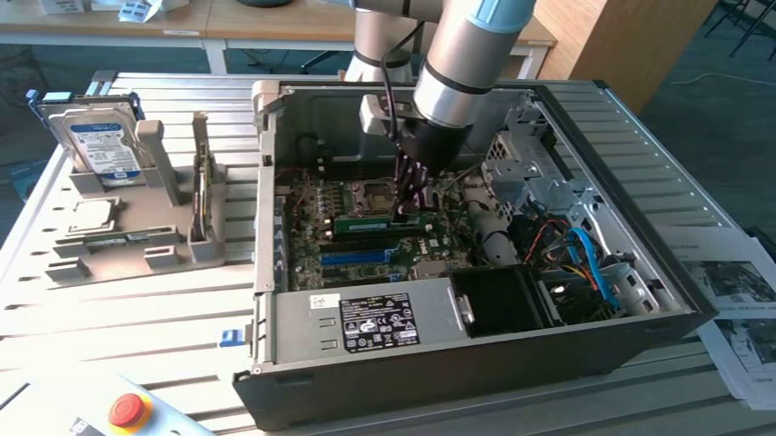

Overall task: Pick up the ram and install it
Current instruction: 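Insert the ram into the slot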

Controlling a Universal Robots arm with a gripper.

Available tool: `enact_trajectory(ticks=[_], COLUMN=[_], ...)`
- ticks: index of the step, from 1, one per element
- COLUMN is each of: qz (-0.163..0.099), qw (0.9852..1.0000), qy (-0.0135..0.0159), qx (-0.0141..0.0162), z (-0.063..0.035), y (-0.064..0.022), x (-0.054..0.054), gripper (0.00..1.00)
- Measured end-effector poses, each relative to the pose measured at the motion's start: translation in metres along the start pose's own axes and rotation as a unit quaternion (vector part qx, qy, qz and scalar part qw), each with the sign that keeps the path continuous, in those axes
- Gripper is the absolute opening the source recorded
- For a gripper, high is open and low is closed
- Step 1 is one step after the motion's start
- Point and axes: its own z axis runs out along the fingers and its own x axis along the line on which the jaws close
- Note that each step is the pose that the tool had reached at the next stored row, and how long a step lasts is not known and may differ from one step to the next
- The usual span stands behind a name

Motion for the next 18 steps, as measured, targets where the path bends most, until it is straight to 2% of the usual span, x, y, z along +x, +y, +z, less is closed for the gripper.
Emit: enact_trajectory(ticks=[18], qz=[0.000], qw=[1.0000], qy=[0.0016], qx=[0.0003], z=[-0.0001], y=[-0.0003], x=[-0.0005], gripper=[0.12])
